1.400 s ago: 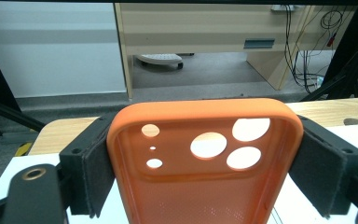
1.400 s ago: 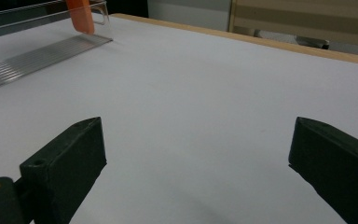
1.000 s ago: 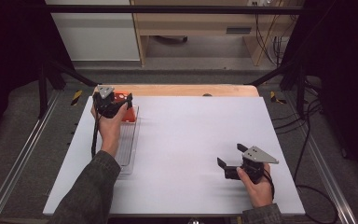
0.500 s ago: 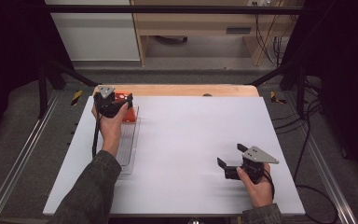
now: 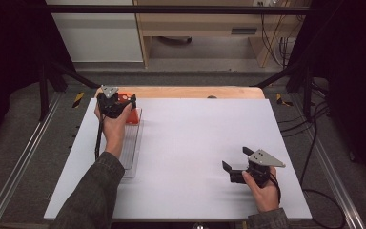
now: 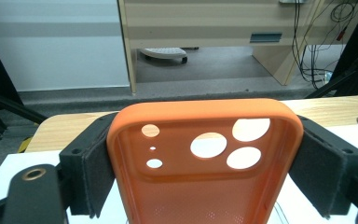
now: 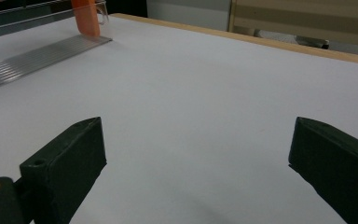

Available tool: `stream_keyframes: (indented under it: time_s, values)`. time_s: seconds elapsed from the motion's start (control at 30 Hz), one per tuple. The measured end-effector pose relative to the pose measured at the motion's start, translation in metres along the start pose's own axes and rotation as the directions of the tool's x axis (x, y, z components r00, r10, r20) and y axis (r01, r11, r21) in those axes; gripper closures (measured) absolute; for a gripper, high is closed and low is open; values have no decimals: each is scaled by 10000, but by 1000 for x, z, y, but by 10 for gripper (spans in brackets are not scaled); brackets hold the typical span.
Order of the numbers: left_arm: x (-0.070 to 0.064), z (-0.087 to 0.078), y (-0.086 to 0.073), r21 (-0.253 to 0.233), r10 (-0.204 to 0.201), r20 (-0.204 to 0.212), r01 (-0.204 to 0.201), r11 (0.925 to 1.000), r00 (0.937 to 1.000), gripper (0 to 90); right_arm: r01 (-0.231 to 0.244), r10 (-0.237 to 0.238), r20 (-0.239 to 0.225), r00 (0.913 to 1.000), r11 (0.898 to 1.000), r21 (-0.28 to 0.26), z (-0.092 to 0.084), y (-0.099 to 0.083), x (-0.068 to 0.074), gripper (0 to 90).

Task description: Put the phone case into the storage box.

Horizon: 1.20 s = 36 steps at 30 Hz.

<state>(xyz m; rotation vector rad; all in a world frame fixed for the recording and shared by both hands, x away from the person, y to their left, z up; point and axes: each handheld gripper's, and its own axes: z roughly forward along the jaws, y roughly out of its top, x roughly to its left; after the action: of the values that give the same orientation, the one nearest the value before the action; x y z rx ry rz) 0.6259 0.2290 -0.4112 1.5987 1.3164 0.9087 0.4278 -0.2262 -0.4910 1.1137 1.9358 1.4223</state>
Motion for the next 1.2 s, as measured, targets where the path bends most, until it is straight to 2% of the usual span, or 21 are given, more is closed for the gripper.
stream_keyframes:
  time_s: [0.4, 0.53, 0.6, 0.73, 0.9, 1.2]
  values:
    - [1, 3, 1, 131, -59, -45, 59, 9999, 10000, 164, 1, -1, -7, 10000, 10000, 12, 0, 0, 0, 37]
    - [1, 7, 3, 199, 210, -28, -210, 9996, 9998, 163, 10, -10, -7, 10000, 10000, 15, 0, 0, 0, 37]
    - [1, 8, 2, 204, 62, -81, -60, 9998, 9999, 163, 2, -2, -3, 10000, 10000, 10, 0, 0, 0, 37]
    - [-2, 7, 2, 254, 132, -137, -129, 9996, 9998, 163, 6, -6, -12, 10000, 10000, -7, -1, 0, 0, 37]
    - [-1, 8, 3, 237, -83, -162, 87, 9997, 9998, 163, 12, -12, -30, 10000, 10000, 11, 0, 0, 0, 37]
    - [-4, 10, 3, 232, 19, -260, -13, 9997, 9997, 161, 29, -29, -43, 10000, 10000, 48, 1, 0, 0, 34]
